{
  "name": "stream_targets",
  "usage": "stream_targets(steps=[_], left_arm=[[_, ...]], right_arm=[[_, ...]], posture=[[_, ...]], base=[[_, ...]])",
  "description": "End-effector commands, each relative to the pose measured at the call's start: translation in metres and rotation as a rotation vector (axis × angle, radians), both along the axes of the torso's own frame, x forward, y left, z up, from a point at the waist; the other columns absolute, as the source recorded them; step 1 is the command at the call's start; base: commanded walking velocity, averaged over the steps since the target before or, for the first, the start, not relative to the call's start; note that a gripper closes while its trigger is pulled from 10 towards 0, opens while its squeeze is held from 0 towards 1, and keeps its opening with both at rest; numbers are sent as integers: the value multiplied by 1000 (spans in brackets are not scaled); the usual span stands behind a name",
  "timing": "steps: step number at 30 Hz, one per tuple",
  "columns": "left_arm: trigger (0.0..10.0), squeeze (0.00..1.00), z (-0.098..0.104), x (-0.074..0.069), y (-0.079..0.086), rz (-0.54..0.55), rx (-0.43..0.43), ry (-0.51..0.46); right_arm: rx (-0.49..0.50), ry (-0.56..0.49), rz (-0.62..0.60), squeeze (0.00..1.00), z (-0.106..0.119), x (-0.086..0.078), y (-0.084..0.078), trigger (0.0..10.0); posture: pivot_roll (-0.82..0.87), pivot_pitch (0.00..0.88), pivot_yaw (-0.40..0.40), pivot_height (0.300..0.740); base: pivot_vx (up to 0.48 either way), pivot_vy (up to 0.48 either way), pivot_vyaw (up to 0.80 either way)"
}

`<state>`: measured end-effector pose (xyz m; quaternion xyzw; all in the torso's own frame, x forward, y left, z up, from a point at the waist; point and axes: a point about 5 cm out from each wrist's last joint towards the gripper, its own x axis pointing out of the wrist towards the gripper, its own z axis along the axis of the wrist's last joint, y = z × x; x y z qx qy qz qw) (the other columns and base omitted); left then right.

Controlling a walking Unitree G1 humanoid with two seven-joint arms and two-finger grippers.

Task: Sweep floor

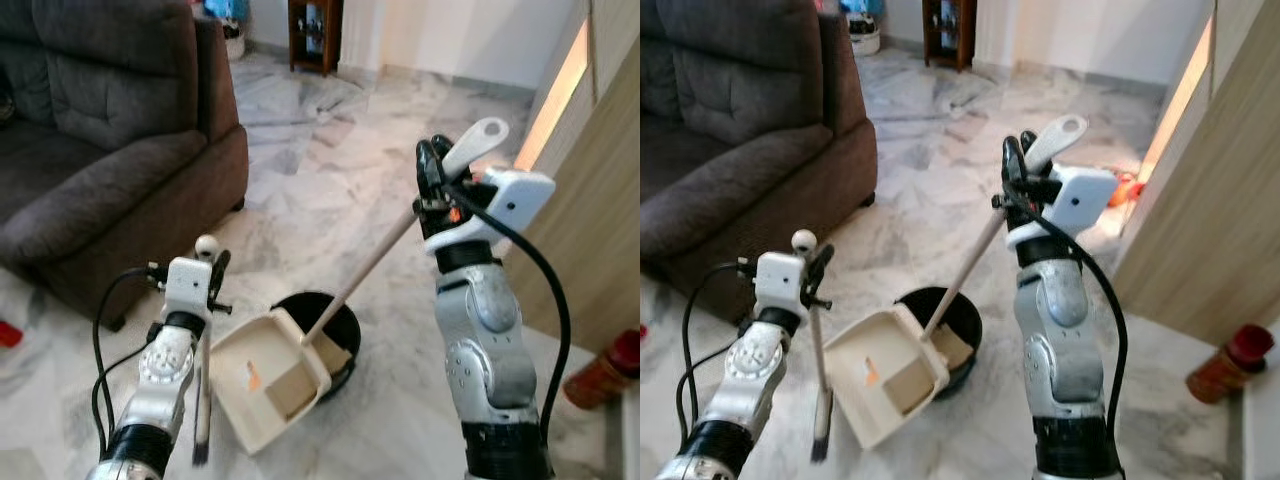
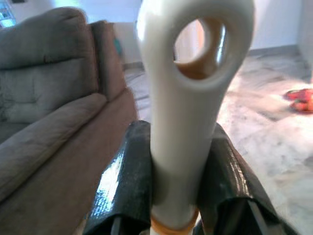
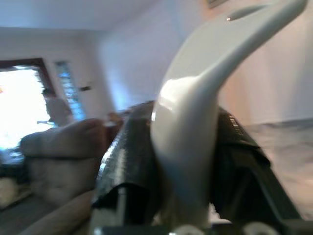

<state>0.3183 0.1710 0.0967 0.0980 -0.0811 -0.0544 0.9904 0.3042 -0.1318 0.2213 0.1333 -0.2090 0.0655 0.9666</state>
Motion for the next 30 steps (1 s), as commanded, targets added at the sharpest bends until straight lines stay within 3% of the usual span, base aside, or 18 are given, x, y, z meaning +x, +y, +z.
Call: stream_targets(steps=[1,5,12,23,30], left_arm=[[10000,0,12,4,-3,-11,-13,-54],[10000,0,12,4,-3,-8,-14,-55],[10000,0,13,4,-2,-3,-18,-57],[10000,0,12,3,-2,1,-23,-58],[10000,0,12,2,-4,-4,-29,-63]], right_arm=[[30,-66,41,0,14,-3,9,10000],[30,-71,46,0,16,-3,10,10000],[36,-178,23,0,42,-7,9,10000],[43,-186,15,0,44,-7,11,10000],[9,-194,-13,0,43,-7,14,10000]], posture=[[-13,0,5,740],[-10,0,4,740],[-11,0,3,740],[-8,0,-2,740],[-12,0,0,740]], base=[[307,0,0],[310,0,0],[310,0,0],[307,0,0],[0,0,0]])
